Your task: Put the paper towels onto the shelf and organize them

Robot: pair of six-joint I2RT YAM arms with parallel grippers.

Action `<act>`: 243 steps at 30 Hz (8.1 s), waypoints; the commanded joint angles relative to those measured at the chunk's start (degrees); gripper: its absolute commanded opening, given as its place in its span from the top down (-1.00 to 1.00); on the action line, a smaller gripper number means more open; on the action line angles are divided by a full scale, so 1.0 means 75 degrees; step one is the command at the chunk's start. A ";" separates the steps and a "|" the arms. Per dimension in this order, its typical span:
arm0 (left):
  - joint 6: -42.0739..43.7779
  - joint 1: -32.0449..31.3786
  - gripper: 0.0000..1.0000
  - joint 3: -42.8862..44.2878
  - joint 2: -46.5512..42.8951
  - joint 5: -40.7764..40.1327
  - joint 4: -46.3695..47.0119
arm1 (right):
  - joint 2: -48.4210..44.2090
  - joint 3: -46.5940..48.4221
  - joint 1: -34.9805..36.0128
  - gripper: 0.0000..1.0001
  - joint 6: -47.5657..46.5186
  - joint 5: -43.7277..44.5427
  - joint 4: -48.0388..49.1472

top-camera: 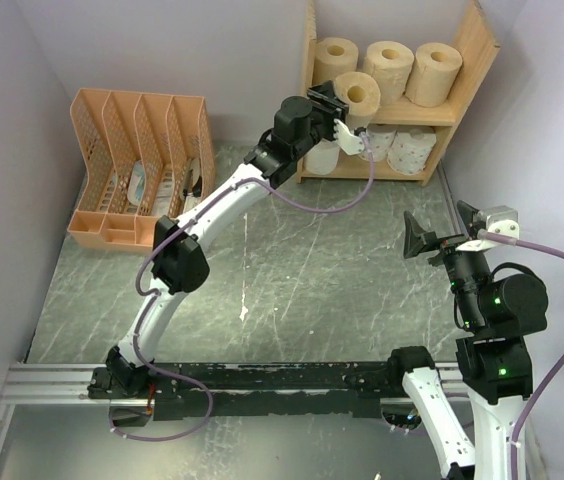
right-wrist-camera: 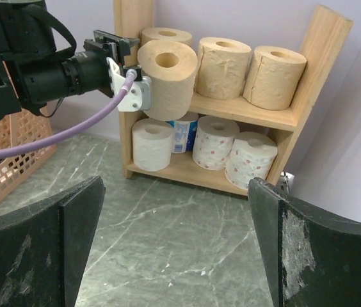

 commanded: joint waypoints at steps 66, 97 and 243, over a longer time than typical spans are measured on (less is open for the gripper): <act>-0.8165 0.5926 -0.22 -0.8950 -0.8054 0.5466 -0.6417 | 0.7433 -0.2277 0.1494 -0.29 0.7774 0.3483 0.3297; -0.8328 0.5936 -0.22 -0.9151 -0.7802 0.5482 -0.6142 | 0.7180 -0.0935 0.1499 1.00 0.5570 0.3451 0.2843; -0.8692 0.6278 -0.20 -0.9655 -0.8288 0.5962 -0.5730 | 1.1467 0.9245 0.1322 1.00 -0.5298 0.1198 -0.0941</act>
